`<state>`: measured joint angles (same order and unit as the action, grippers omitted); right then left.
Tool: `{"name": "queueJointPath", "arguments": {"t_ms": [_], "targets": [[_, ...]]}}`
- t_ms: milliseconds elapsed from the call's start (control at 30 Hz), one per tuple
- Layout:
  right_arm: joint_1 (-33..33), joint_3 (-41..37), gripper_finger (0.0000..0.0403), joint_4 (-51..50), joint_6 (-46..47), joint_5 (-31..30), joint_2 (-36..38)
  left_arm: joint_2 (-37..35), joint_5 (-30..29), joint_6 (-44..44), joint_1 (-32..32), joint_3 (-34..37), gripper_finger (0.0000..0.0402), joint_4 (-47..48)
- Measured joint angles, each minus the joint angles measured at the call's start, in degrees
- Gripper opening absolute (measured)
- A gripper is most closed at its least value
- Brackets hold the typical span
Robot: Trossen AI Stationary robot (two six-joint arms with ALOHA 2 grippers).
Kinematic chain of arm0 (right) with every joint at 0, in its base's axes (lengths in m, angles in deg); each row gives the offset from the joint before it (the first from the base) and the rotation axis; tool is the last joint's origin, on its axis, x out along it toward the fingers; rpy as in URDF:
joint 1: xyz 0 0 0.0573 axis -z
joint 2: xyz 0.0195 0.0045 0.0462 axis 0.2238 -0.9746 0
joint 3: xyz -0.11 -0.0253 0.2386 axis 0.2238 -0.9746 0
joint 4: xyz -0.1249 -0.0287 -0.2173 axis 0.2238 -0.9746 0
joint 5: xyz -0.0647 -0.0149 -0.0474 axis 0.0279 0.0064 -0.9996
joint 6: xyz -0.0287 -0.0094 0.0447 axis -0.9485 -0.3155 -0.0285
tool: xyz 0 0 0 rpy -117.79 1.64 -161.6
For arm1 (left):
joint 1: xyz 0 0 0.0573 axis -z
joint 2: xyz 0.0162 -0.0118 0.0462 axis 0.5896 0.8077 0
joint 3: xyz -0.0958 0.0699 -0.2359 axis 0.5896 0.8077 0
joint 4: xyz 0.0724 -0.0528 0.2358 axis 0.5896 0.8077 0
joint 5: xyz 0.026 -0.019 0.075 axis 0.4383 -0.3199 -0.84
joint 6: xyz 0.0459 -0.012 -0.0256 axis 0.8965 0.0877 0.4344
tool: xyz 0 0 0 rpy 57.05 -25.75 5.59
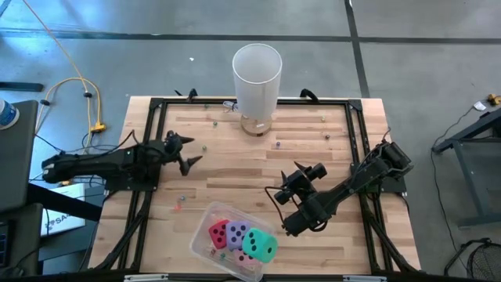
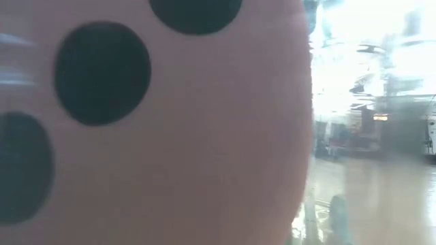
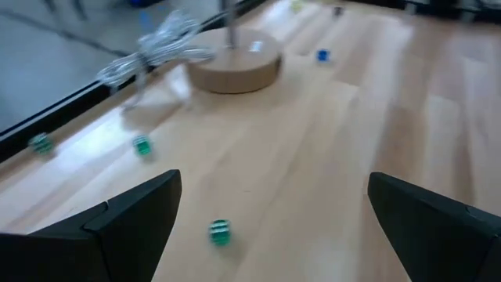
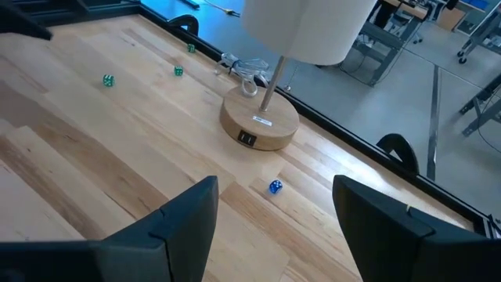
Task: Pick & Place Dice
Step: Put the small green dice into the transparent bin
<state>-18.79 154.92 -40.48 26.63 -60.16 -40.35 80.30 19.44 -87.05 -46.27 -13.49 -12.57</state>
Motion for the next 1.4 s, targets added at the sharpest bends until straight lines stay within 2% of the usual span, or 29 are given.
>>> {"name": "queueJointPath", "arguments": {"t_ms": [167, 300, 400, 533, 600, 867, 1100, 1400], "targets": [[0.02, 0.0, 0.0243, 0.02, 0.0, -0.35, -0.02, 2.61, -0.15, -0.31, -6.41, 0.01, 0.04, 1.83], [0.38, 0.0, 0.0243, 0.45, 0.0, -0.42, -0.02, 8.56, -0.18, 1.25, -10.44, 0.88, 0.04, 0.72], [0.91, 0.0, 0.0243, 1.38, -0.51, -0.44, -0.02, 13.6, 2.63, 1.29, -12.16, 1.14, 0.04, -2.83], [1.2, 0.0, 0.0243, 2.11, -0.69, -0.44, -0.02, 19.89, 8.35, 1.43, -12.68, 1.5, 0.04, -9.2], [1.13, 0.0, 0.0243, 3.0, -1.89, -0.38, -0.02, 22.68, 9.1, 1.48, -12.68, 1.46, 0.04, -12.0], [0.98, 0.02, 0.0243, 6.28, -6.44, 0.21, -0.02, 31.43, 8.32, 2.55, -12.68, 4.97, 0.04, -25.41], [1.03, 0.02, 0.0243, 6.3, -7.52, 0.22, -0.02, 37.36, 8.46, 4.86, -12.68, 5.11, 0.04, -29.91], [1.03, 0.02, 0.0243, 6.62, -7.54, 0.09, -0.02, 45.87, 3.18, 7.51, -12.68, 4.95, 0.04, -35.39]]}}
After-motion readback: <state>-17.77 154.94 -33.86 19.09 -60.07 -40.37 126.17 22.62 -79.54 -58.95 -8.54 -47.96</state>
